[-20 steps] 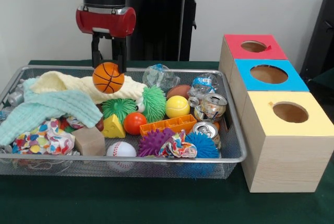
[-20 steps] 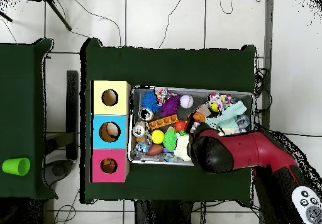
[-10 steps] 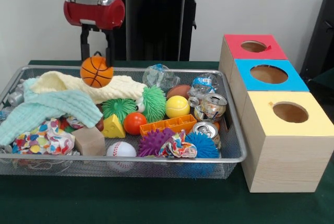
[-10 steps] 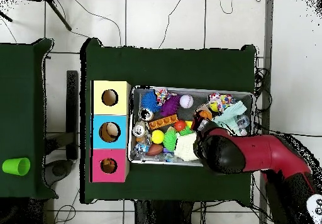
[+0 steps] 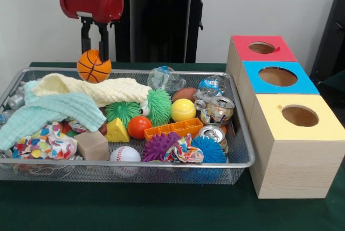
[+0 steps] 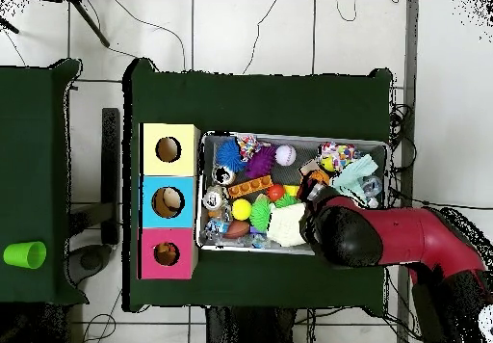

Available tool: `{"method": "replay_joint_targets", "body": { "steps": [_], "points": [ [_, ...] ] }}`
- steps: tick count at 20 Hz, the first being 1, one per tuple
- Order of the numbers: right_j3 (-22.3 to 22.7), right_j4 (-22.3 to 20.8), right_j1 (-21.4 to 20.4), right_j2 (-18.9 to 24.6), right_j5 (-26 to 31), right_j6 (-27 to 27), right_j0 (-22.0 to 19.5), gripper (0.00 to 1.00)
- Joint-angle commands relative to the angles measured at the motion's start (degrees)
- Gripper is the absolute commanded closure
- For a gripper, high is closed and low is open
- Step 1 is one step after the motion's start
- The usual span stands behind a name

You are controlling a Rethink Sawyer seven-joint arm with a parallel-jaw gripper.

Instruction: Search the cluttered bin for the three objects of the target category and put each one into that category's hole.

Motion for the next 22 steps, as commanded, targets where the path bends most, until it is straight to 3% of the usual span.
{"method": "replay_joint_targets", "body": {
  "steps": [1,17,18,22],
  "points": [
    [0.94,1.55,-0.20,1.10,7.89,-8.35,1.32,1.00],
    [0.07,2.34,1.30,0.95,7.72,-7.59,2.17,1.00],
    [-0.04,2.36,1.22,0.68,7.85,-7.31,2.47,0.00],
    [0.04,2.78,1.45,0.62,7.83,-6.79,2.61,0.00]
  ]
}}
